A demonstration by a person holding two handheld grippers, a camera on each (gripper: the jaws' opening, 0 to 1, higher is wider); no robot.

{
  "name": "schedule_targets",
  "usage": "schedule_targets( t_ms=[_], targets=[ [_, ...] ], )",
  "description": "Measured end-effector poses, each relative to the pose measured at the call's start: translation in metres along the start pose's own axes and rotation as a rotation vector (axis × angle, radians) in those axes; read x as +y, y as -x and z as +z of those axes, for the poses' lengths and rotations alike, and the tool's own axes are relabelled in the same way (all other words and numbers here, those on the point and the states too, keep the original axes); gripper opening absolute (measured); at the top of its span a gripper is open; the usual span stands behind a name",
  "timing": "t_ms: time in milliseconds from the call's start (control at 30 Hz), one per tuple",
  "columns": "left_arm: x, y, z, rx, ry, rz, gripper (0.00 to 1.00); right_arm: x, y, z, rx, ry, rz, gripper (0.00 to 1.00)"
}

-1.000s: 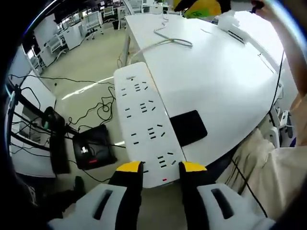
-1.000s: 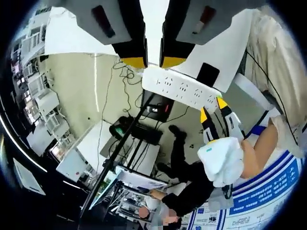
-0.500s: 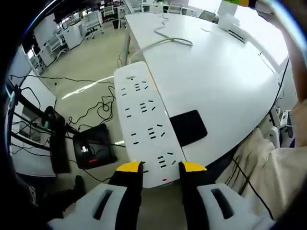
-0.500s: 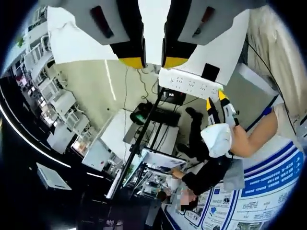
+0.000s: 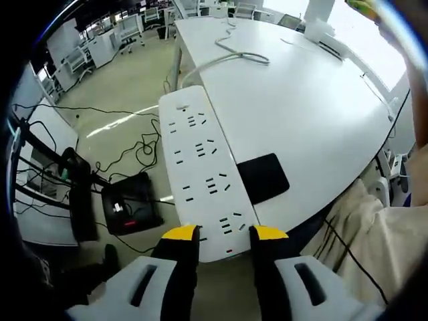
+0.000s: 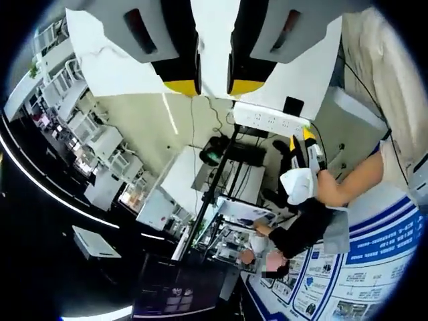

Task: Pick up the power strip scattered on the table, fix it on the side mounting bracket of the table, and press the switch

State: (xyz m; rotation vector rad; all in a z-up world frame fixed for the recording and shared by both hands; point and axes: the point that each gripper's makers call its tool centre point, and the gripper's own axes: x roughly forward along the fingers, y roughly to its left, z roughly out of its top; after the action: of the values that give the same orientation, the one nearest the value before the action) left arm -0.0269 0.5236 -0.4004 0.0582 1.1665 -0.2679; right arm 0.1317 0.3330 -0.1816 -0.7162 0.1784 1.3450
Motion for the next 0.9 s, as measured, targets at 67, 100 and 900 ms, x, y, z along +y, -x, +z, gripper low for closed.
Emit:
schedule_targets(
  t_ms=[67,100,900],
  targets=[
    [-0.001,0.000,-0.001,0.001,0.000,0.000,0.35,-0.003,0.009,-0.002,-0.006,-0.004,-0.015,0.13],
    [-0.002,0.000,-0.001,0.002,0.000,0.000,0.35,-0.004,0.013,-0.003,-0.010,-0.008,-0.022,0.13],
    [-0.011,0.001,-0.005,-0.011,0.006,0.009,0.35,-0.033,0.119,-0.065,-0.141,-0.188,-0.196,0.13]
  ],
)
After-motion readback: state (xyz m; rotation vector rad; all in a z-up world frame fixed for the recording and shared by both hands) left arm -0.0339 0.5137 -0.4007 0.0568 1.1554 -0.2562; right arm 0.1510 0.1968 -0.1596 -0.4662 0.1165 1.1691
